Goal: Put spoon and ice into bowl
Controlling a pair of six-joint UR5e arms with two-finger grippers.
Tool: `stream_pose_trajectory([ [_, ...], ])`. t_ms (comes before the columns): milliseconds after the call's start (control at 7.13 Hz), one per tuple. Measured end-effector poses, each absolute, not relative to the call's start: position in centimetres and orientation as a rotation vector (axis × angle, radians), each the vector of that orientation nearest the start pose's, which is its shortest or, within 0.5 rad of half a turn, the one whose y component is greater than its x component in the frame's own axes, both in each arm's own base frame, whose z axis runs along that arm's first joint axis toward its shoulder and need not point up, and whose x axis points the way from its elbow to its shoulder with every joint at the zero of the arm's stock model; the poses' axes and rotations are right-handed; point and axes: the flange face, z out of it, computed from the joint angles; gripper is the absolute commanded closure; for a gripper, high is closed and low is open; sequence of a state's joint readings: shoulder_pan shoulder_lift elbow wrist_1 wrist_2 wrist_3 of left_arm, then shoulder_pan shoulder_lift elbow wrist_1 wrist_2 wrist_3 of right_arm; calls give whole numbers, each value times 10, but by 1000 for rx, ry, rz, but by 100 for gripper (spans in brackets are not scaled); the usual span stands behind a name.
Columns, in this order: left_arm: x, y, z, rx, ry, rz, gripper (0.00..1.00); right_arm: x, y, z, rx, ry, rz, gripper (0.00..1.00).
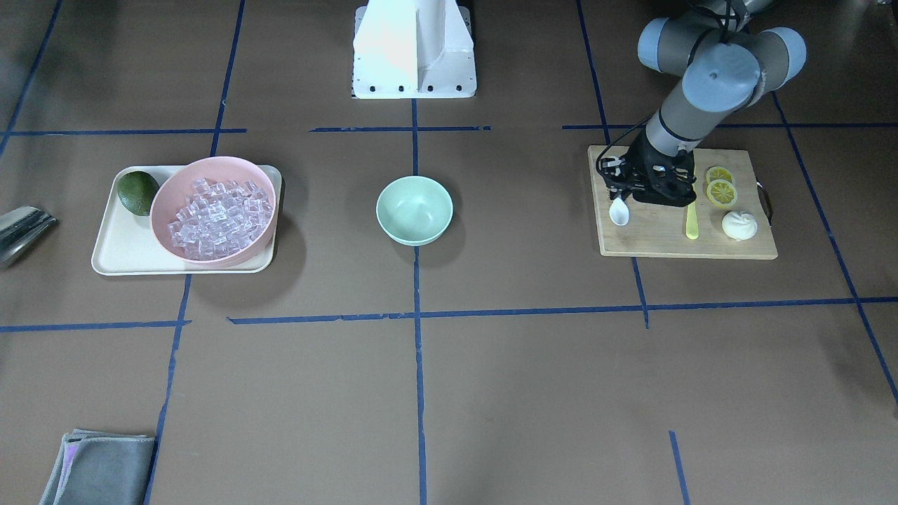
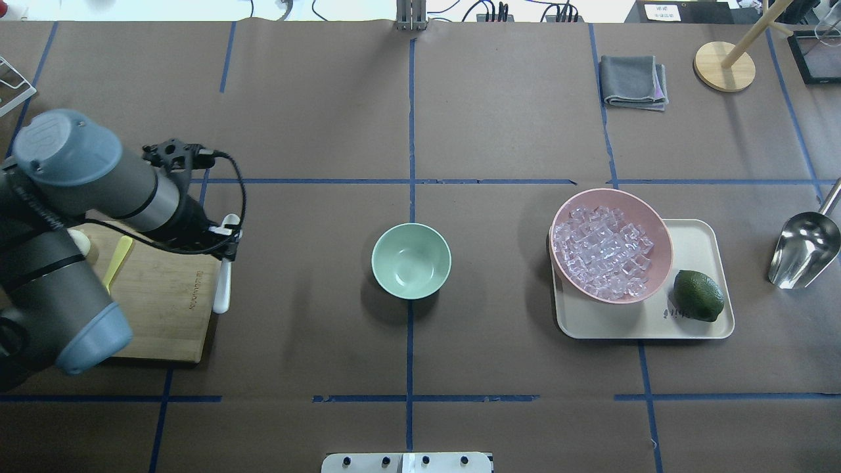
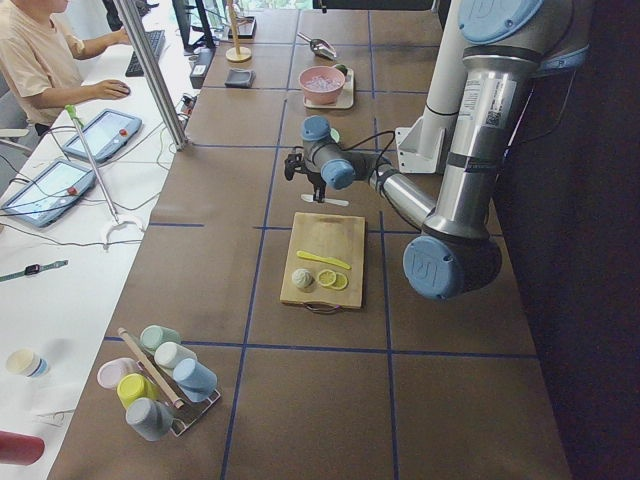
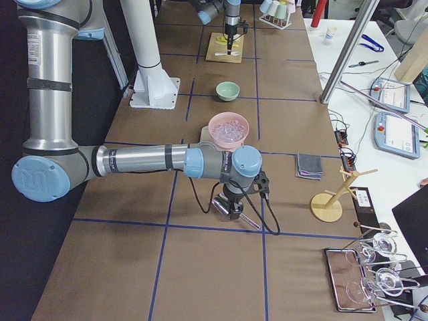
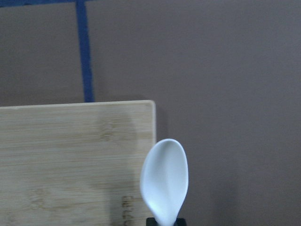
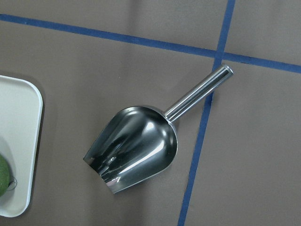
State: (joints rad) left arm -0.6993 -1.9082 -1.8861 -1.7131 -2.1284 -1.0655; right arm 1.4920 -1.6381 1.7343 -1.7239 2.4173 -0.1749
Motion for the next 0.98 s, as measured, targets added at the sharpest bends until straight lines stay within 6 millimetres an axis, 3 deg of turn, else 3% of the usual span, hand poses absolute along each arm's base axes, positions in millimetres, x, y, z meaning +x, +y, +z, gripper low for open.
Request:
stream_pose_trajectory([
  [140, 428, -432, 259, -30, 930, 59, 100, 21, -461, 617, -7, -865, -217, 0],
  [280, 463, -426, 215, -53, 928, 89, 100, 17, -462, 609, 5, -880, -227, 0],
  [421, 500, -433, 182, -70, 920, 110, 100, 13, -463, 596, 24, -888, -244, 0],
  [561, 532, -445, 161, -80, 905, 129, 100, 6, -463, 579, 41, -890, -251, 0],
  [701, 553, -455, 152, -79, 889, 162, 95, -9, -463, 553, 42, -893, -232, 0],
  [981, 578, -456, 157, -79, 865, 228, 88, -68, -459, 488, -6, -906, -165, 1],
])
